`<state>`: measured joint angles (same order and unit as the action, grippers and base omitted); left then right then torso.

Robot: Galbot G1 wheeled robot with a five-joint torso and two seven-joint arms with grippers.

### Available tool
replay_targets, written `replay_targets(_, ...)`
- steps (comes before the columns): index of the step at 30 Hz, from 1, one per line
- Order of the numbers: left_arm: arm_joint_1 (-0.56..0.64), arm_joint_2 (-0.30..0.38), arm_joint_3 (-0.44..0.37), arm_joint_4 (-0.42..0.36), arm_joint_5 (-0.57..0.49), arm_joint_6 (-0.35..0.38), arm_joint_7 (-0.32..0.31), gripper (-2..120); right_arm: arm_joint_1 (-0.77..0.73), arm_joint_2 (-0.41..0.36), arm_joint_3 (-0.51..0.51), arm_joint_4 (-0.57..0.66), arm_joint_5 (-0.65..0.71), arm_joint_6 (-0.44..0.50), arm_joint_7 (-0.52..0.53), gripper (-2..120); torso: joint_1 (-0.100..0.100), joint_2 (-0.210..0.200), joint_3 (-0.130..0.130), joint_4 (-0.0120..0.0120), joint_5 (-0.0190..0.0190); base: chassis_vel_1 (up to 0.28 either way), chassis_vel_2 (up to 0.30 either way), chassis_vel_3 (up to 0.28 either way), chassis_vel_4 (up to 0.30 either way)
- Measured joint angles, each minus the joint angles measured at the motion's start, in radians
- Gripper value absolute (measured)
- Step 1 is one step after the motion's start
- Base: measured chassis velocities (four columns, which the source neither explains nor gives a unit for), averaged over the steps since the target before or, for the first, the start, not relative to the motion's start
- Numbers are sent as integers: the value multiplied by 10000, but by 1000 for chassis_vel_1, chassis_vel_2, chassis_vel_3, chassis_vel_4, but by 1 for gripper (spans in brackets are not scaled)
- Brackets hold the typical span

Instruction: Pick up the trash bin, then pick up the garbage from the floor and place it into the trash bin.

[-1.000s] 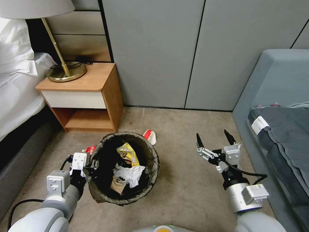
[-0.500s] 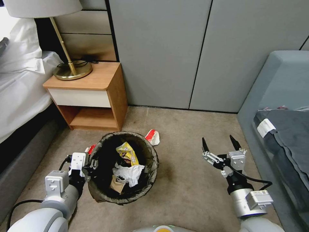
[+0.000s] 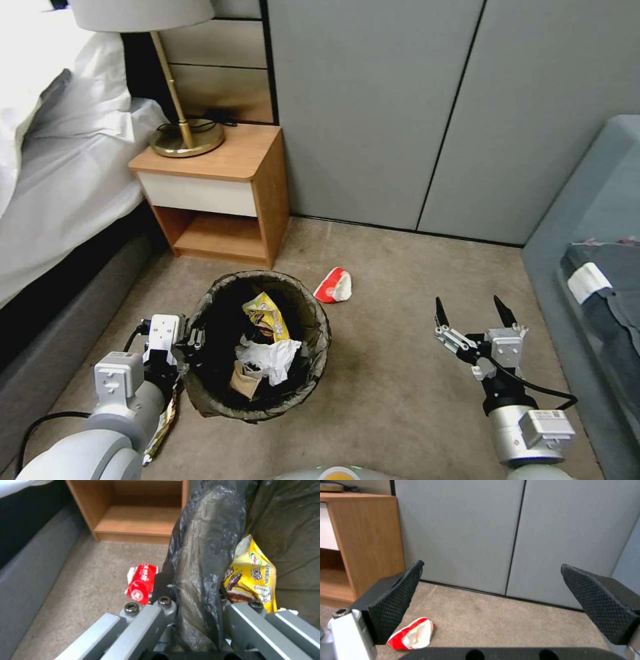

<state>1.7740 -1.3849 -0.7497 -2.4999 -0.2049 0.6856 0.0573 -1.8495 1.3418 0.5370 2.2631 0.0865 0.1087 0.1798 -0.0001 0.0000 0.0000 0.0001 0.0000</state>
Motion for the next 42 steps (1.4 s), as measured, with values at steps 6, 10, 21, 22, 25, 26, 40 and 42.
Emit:
replay_targets(6,17,-5,4,0,23,-25,1,3,7,28,33,-73,0,226,57,100,0,0,0,-1,0,59,57,52,55)
replay_targets(10,52,-11,12,0,65,-99,1,3,-5,50,63,-107,-8,311,58,100,0,0,0,0,0,63,38,61,62)
replay_targets(21,113,-35,14,0,114,-221,9,3,-8,106,23,-166,-23,355,118,100,0,0,0,-1,0,0,0,0,0)
replay_targets(22,114,-40,14,0,120,-223,8,3,-12,109,20,-174,-23,355,130,100,0,0,0,-1,0,0,0,0,0)
replay_targets(25,122,-45,32,0,157,-228,10,3,-55,123,17,-213,-41,398,154,100,0,-1,0,-1,0,0,0,0,0)
replay_targets(26,122,-45,32,0,157,-228,10,3,-55,123,17,-213,-41,398,154,100,0,-1,0,-1,0,0,0,0,0)
replay_targets(40,121,-7,38,0,158,-228,48,3,-108,204,-83,-283,-165,467,188,100,0,0,0,-3,-1,-60,67,58,-70)
replay_targets(42,121,-5,33,0,154,-228,49,3,-108,205,-105,-292,-179,469,189,100,0,0,0,-1,0,-146,160,156,-156)
